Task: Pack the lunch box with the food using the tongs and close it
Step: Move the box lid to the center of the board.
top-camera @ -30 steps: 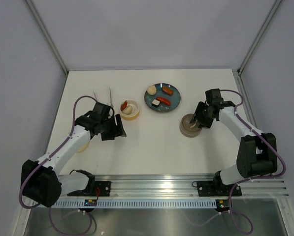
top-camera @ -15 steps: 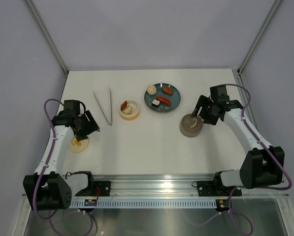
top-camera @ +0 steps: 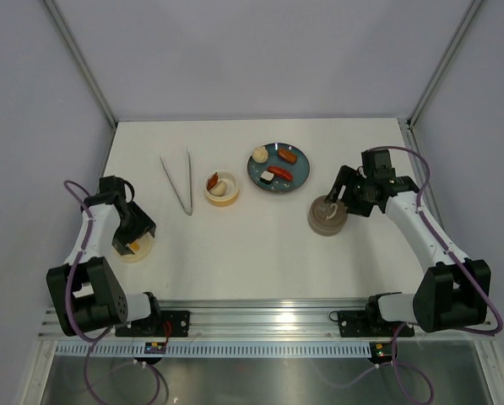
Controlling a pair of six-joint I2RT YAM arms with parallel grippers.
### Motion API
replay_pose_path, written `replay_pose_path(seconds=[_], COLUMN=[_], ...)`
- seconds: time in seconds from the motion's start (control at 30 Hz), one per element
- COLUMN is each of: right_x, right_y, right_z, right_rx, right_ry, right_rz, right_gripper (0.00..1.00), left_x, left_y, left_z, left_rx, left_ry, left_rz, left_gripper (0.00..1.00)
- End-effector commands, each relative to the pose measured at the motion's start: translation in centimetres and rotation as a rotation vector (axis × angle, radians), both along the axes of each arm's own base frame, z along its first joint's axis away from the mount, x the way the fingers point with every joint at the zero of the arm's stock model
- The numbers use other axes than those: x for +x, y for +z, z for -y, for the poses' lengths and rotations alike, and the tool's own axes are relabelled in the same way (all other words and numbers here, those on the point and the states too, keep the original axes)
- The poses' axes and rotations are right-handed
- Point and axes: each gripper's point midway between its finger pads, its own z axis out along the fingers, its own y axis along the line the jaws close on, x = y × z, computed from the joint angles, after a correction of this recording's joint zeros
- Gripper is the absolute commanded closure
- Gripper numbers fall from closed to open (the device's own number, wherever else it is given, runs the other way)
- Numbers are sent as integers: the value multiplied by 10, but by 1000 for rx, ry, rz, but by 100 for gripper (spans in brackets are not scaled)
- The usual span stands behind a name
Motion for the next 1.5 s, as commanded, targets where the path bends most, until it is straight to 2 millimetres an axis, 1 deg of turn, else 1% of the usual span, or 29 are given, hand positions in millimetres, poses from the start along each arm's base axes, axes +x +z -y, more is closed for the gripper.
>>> replay_pose_path(seconds=[0.0, 0.07, 0.1, 0.2, 0.3, 0.33, 0.4, 0.43, 0.5, 0.57, 0.6, 0.7, 0.77, 0.8, 0.83, 0.9, 0.97, 1.0, 1.03, 1.07, 1.1, 1.13, 1.2, 1.3, 1.33, 1.37, 1.4, 1.43, 1.47], right_x=[6, 6, 7, 9, 11, 12, 13, 14, 15, 15, 14, 12, 10, 10, 10, 8, 7, 6, 6, 5, 5, 3, 2, -3, -5, -6, -9, -11, -12], right_y=[8, 7, 7, 6, 6, 6, 6, 6, 5, 6, 5, 9, 12, 13, 13, 14, 16, 17, 19, 20, 21, 22, 24, 31, 35, 36, 37, 36, 34], right_z=[-11, -14, -14, -16, -16, -16, -17, -18, -18, -17, -16, -13, -10, -10, -9, -7, -7, -7, -7, -6, -6, -6, -6, -10, -11, -15, -24, -26, -30], right_rx=[33, 43, 45, 47, 48, 51, 56, 58, 59, 56, 54, 43, 29, 27, 23, 16, 17, 17, 19, 18, 20, 21, 23, 39, 41, 41, 44, 39, 38], right_ry=[60, 72, 75, 81, 80, 77, 78, 78, 75, 71, 66, 56, 49, 47, 45, 40, 33, 31, 30, 27, 23, 23, 19, 22, 24, 30, 47, 49, 56], right_rz=[54, 54, 55, 51, 50, 51, 52, 51, 42, 44, 41, 44, 46, 49, 48, 48, 50, 49, 55, 56, 55, 58, 60, 70, 82, 86, 86, 83, 78], right_gripper=[20, 20, 20, 20, 20, 20, 20, 20, 20, 20, 20, 20, 20, 20, 20, 20, 20, 20, 20, 20, 20, 20, 20, 20, 20, 20, 20, 20, 20], left_x=[29, 36, 37, 37, 36, 36, 37, 36, 31, 25, 21, 4, -5, -11, -15, -23, -29, -20, -15, -16, 0, 4, 12, 18, 16, 20, 20, 19, 20], left_y=[-7, -19, -27, -40, -47, -49, -53, -55, -63, -67, -67, -63, -61, -55, -52, -45, -31, -21, -10, -2, 9, 14, 16, 3, -3, -6, -8, -12, -15], left_z=[-4, 0, 8, 20, 32, 44, 58, 72, 87, 110, 125, 154, 165, 177, 181, 186, 187, 184, 179, 169, 154, 144, 126, 106, 103, 103, 101, 100, 104], left_rx=[-13, -40, -85, -130, -149, -181, -208, -230, -249, -268, -280, -315, -324, -331, -332, -323, -302, -255, -223, -173, -64, -16, 4, -19, -25, -36, -56, -56, -79], left_ry=[-18, -39, -65, -101, -143, -182, -239, -286, -332, -404, -439, -503, -527, -547, -554, -555, -578, -585, -584, -578, -563, -554, -524, -469, -459, -455, -444, -442, -453], left_rz=[44, 58, 45, 27, 22, 20, 9, -5, -46, -64, -72, -101, -110, -101, -100, -111, -93, -59, -22, -30, 20, 30, 23, 6, -1, 11, 11, 2, -5], left_gripper=[25, 23, 21, 21, 21, 21, 21, 21, 22, 23, 23, 24, 24, 24, 24, 24, 24, 24, 24, 24, 25, 26, 28, 29, 28, 26, 25, 24, 23])
